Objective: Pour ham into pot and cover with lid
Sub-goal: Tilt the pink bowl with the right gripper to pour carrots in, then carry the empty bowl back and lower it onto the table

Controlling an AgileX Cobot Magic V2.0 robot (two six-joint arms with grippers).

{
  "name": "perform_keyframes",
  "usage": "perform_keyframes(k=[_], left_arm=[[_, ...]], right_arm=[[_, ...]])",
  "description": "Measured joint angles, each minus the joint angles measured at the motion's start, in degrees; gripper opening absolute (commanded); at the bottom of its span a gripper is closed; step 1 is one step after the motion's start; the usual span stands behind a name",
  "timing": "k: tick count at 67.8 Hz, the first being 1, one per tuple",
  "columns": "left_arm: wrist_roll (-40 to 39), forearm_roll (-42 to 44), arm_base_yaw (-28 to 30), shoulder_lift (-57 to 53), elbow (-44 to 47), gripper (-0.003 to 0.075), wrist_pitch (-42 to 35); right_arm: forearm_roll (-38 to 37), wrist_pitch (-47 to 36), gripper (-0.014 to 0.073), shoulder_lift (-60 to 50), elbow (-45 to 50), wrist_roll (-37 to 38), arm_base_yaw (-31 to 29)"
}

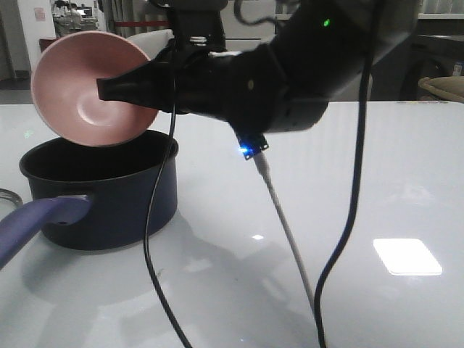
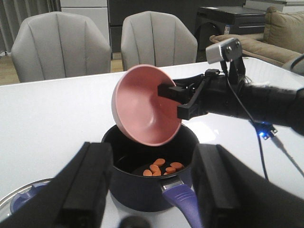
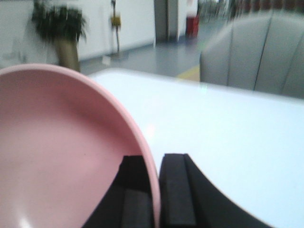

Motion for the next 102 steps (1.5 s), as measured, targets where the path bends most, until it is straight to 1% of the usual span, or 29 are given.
perform_keyframes(k=[4,7,10,11,15,16,17,18,19,20,21,22,23,32,33,34,35,36,37,38,39,46,52,60,66,102], left_arm=[[0.0,0.0,0.0,0.0,0.0,0.0403,0.0],[0.0,0.0,0.0,0.0,0.0,0.0403,0.0],[0.0,0.0,0.0,0.0,0.0,0.0403,0.0],[0.0,0.0,0.0,0.0,0.0,0.0403,0.0],[0.0,0.0,0.0,0.0,0.0,0.0403,0.0],[0.0,0.0,0.0,0.0,0.0,0.0403,0.0],[0.0,0.0,0.0,0.0,0.0,0.0403,0.0],[0.0,0.0,0.0,0.0,0.0,0.0403,0.0],[0.0,0.0,0.0,0.0,0.0,0.0403,0.0],[0.0,0.0,0.0,0.0,0.0,0.0403,0.0],[0.0,0.0,0.0,0.0,0.0,0.0403,0.0],[0.0,0.0,0.0,0.0,0.0,0.0403,0.0],[0.0,0.0,0.0,0.0,0.0,0.0403,0.0],[0.0,0.0,0.0,0.0,0.0,0.0403,0.0],[0.0,0.0,0.0,0.0,0.0,0.0403,0.0],[0.0,0.0,0.0,0.0,0.0,0.0403,0.0],[0.0,0.0,0.0,0.0,0.0,0.0403,0.0],[0.0,0.0,0.0,0.0,0.0,0.0403,0.0],[0.0,0.0,0.0,0.0,0.0,0.0403,0.0],[0.0,0.0,0.0,0.0,0.0,0.0403,0.0],[0.0,0.0,0.0,0.0,0.0,0.0403,0.0],[0.0,0.0,0.0,0.0,0.0,0.0403,0.0],[0.0,0.0,0.0,0.0,0.0,0.0403,0.0],[0.0,0.0,0.0,0.0,0.0,0.0403,0.0],[0.0,0.0,0.0,0.0,0.0,0.0403,0.0],[0.0,0.0,0.0,0.0,0.0,0.0403,0.0]], right_arm=[[0.0,8.96,0.0129,-2.89,0.0,0.55,0.0],[0.0,13.19,0.0129,-4.98,0.0,0.8,-0.13],[0.0,19.58,0.0129,-7.38,0.0,0.93,-0.34],[0.0,19.58,0.0129,-7.74,0.0,0.93,-0.44],[0.0,25.55,0.0129,-10.16,0.0,0.93,-1.09],[0.0,28.49,0.0129,-11.49,0.0,0.93,-1.61],[0.0,28.49,0.0129,-11.82,0.0,0.93,-1.77],[0.0,31.39,0.0129,-12.8,0.0,0.93,-2.28],[0.0,31.39,0.0129,-12.8,0.0,0.93,-2.28],[0.0,34.2,0.0129,-14.39,0.0,0.93,-3.25],[0.0,34.2,0.0129,-14.39,0.0,0.93,-3.25],[0.0,37.64,0.0129,-15.62,0.0,0.93,-4.15],[0.0,37.64,0.0129,-15.92,0.0,0.93,-4.39],[0.0,49.78,0.0129,-20.21,0.0,0.93,-9.7],[-0.11,52.43,0.0129,-20.98,0.0,0.93,-10.7],[-0.11,52.43,0.0129,-21.14,0.0,0.93,-11.05],[-0.11,55.01,0.0129,-21.63,0.0,0.93,-12.09],[-0.11,55.01,0.0129,-21.63,0.0,0.93,-12.09],[-0.11,57.55,0.0129,-22.25,0.0,0.93,-13.83],[-0.11,57.55,0.0129,-22.25,0.0,0.93,-13.83],[-0.22,59.98,0.0129,-22.47,0.0,0.93,-14.86],[-0.45,67.64,0.0129,-22.93,0.0,0.93,-19.55],[-0.45,73.56,0.0129,-22.93,0.0,0.93,-22.29],[-0.69,78.22,0.0129,-22.48,0.0,0.93,-24.59],[-0.91,79.65,0.0129,-21.3,0.0,0.93,-25.39],[-0.91,79.79,0.0135,-12.02,0.14,0.93,-25.72]])
